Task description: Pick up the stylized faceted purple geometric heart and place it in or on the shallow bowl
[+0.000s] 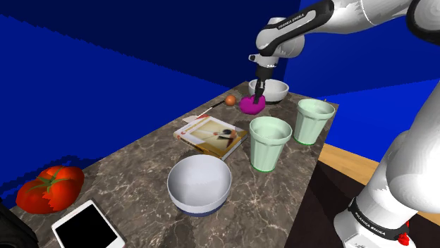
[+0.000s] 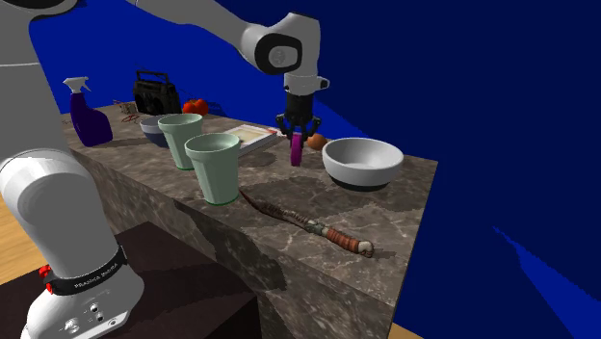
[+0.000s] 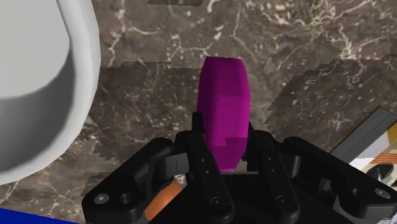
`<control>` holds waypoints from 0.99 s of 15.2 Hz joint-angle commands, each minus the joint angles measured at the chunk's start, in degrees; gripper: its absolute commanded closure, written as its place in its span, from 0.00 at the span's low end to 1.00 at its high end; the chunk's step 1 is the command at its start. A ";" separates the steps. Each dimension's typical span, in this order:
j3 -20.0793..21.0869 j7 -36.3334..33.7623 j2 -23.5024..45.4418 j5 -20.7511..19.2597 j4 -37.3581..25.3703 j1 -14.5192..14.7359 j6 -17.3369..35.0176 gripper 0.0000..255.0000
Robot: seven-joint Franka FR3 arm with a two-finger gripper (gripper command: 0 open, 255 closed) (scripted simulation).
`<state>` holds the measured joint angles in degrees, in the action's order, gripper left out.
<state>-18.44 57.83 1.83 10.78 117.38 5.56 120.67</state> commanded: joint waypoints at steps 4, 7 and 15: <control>0.00 -0.85 -1.04 -0.72 -2.07 0.04 -3.27 1.00; -0.01 -1.37 -1.70 -1.14 -3.66 0.05 -5.43 1.00; 0.00 -2.56 -2.90 -1.94 -8.48 0.04 -11.30 1.00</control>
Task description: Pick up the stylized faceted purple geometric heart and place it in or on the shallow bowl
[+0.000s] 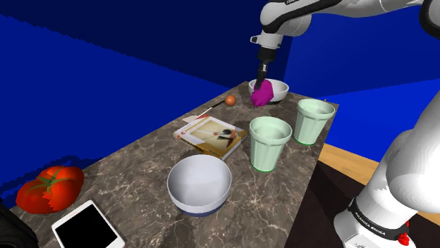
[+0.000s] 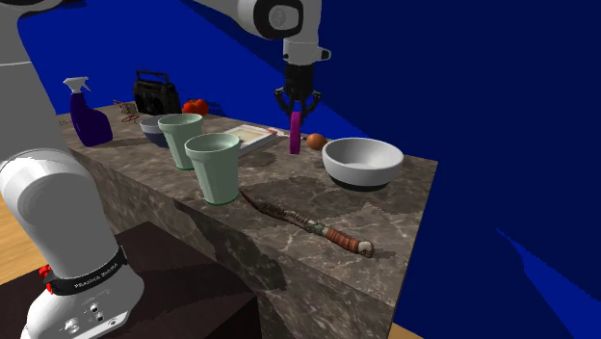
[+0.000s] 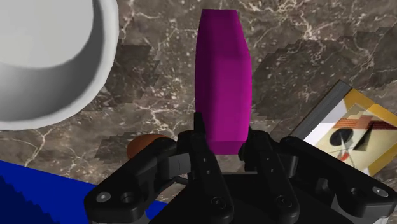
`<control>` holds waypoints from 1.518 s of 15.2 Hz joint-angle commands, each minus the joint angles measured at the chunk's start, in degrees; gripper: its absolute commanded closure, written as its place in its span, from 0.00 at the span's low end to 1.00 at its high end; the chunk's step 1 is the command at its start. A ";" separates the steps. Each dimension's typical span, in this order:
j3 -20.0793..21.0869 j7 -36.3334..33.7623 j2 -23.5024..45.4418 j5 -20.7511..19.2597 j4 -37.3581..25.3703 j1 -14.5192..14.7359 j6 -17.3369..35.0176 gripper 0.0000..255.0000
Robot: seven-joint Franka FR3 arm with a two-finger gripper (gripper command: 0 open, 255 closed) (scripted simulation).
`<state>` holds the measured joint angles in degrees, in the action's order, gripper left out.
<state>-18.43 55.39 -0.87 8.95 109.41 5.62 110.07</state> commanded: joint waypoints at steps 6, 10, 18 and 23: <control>-0.02 -0.84 -0.57 -0.45 -4.71 -0.03 -5.19 1.00; -0.05 -1.24 -0.55 -0.55 -7.80 -0.06 -8.24 1.00; -2.99 4.11 4.74 1.33 -17.30 -3.05 -13.67 1.00; -5.85 10.86 12.91 4.81 -28.50 -8.03 -18.57 1.00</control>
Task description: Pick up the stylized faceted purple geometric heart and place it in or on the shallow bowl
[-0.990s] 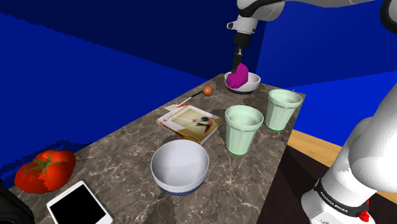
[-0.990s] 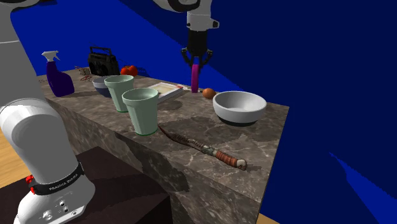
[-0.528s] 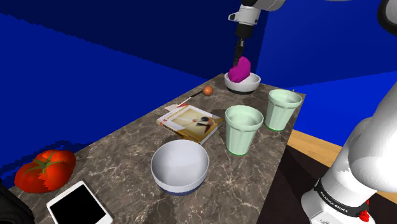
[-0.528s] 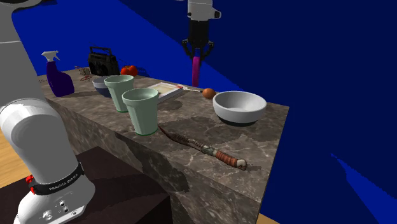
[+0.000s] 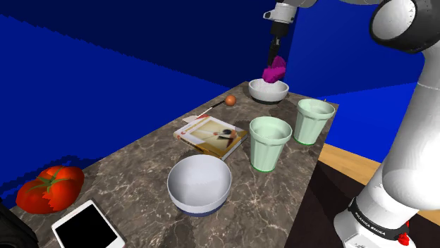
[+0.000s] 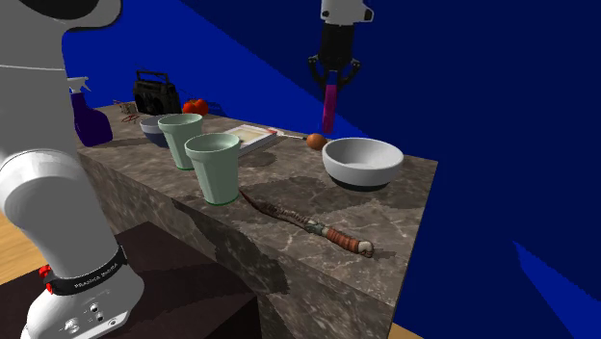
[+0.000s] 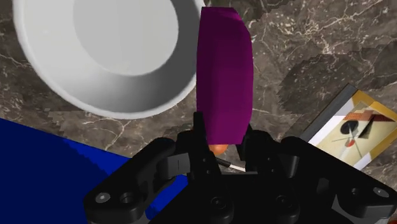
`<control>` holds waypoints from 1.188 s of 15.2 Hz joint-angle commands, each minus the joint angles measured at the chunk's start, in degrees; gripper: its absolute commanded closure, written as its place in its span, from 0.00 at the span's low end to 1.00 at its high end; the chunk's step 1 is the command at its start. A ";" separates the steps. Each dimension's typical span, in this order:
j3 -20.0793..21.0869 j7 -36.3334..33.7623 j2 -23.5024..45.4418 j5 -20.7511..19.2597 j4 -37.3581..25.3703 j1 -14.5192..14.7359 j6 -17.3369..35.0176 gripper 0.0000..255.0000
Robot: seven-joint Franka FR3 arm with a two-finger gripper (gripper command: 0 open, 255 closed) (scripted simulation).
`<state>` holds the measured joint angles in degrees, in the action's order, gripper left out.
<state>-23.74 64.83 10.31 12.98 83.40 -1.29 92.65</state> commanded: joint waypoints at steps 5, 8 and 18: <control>-2.13 7.11 12.51 5.55 -18.33 -8.40 -8.13 1.00; -1.99 8.94 18.18 7.83 -26.67 -12.63 -11.37 1.00; -2.29 10.45 14.70 6.39 -13.28 -9.69 -1.61 1.00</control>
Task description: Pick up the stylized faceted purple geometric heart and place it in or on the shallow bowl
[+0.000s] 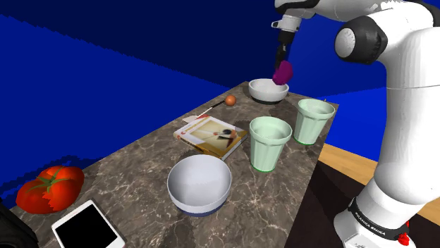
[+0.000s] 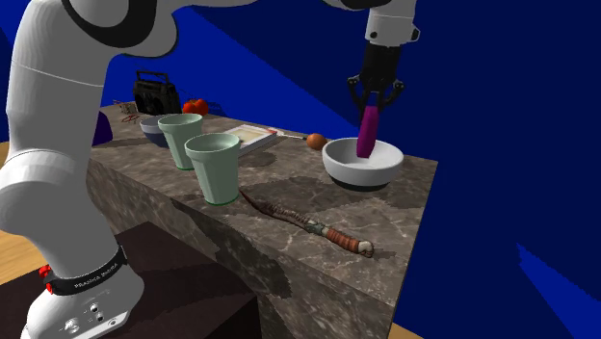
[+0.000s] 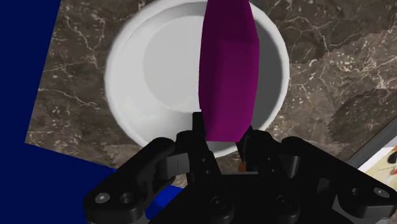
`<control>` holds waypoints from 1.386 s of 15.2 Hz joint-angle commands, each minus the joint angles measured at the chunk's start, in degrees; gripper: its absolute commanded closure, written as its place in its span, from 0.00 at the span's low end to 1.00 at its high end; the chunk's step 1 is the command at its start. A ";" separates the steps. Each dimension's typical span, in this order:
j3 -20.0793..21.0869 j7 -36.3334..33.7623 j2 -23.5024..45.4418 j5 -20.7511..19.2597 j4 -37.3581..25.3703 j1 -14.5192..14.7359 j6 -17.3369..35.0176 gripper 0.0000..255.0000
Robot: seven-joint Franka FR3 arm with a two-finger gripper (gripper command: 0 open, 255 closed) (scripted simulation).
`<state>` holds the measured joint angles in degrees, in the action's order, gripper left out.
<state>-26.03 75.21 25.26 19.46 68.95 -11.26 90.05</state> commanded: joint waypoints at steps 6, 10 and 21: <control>0.05 0.98 -1.05 -0.28 7.56 1.33 6.47 1.00; 0.05 0.98 -1.05 -0.28 7.56 1.33 6.47 1.00; -0.03 0.82 -0.80 -0.23 5.27 0.84 4.43 0.00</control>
<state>-26.01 76.05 24.30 19.18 75.48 -10.11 95.61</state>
